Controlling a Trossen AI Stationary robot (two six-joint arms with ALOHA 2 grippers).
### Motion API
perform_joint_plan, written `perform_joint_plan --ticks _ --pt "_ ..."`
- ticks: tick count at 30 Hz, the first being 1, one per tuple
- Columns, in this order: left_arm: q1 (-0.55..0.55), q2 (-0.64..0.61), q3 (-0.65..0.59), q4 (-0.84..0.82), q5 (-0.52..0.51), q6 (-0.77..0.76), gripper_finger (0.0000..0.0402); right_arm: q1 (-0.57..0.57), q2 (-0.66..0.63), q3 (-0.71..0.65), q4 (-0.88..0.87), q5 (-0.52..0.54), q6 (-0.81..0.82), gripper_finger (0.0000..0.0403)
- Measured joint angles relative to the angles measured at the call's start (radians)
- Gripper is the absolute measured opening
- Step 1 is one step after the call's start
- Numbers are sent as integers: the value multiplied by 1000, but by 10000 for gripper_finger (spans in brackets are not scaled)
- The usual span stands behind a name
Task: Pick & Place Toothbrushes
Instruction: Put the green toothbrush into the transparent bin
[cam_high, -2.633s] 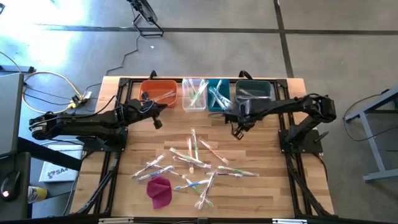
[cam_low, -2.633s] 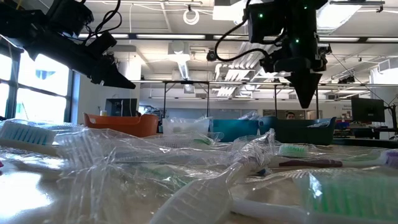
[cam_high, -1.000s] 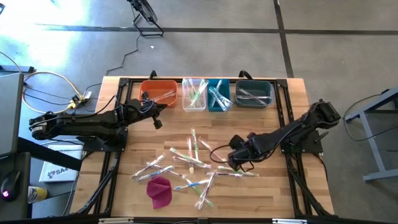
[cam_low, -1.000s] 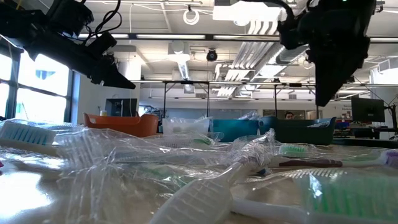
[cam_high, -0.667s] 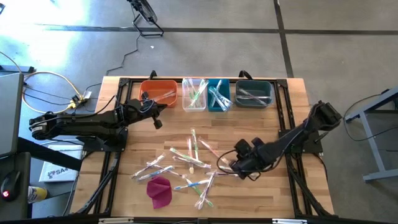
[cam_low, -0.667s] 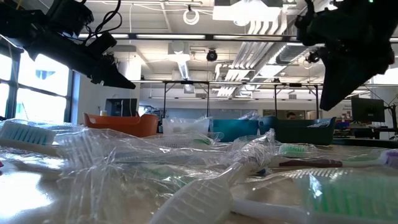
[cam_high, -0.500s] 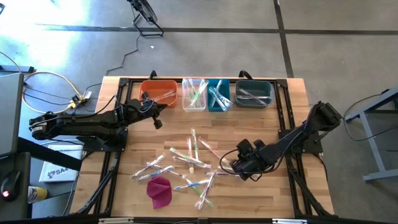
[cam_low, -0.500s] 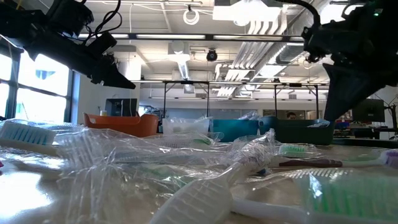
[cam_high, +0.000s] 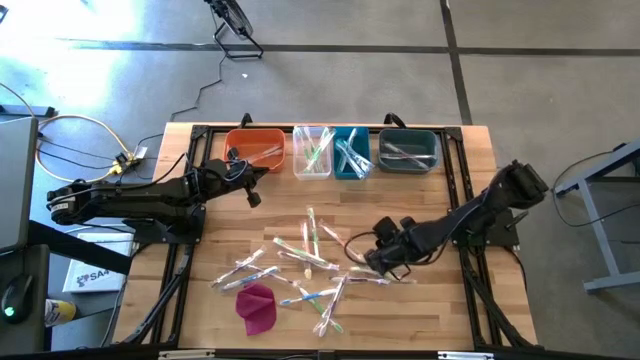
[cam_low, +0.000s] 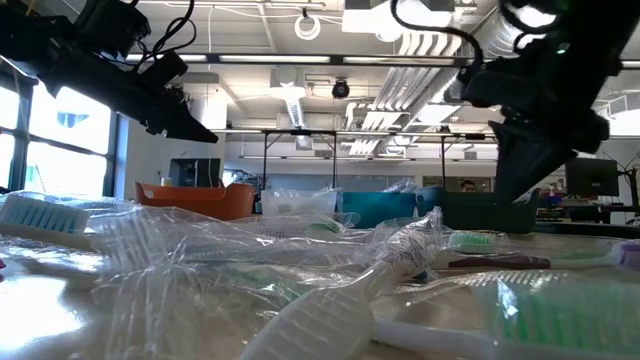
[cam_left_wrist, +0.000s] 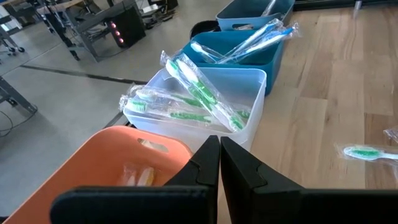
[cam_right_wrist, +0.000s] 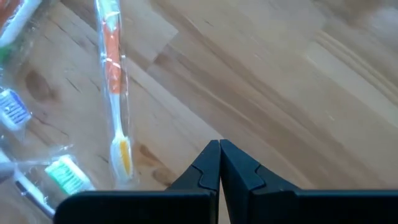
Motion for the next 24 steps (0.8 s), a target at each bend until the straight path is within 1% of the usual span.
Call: perform_joint_plan --ticks 8,15,19,24 --pt "0 0 0 0 0 -2 9 -78 0 0 60 -108 -174 2" --pt "0 0 0 0 0 -59 9 -98 0 0 55 -235 -244 2" --pt "0 0 0 0 0 -60 9 -97 0 0 52 -256 -279 2" --pt "0 0 0 0 0 -77 9 -98 0 0 53 -257 -293 2"
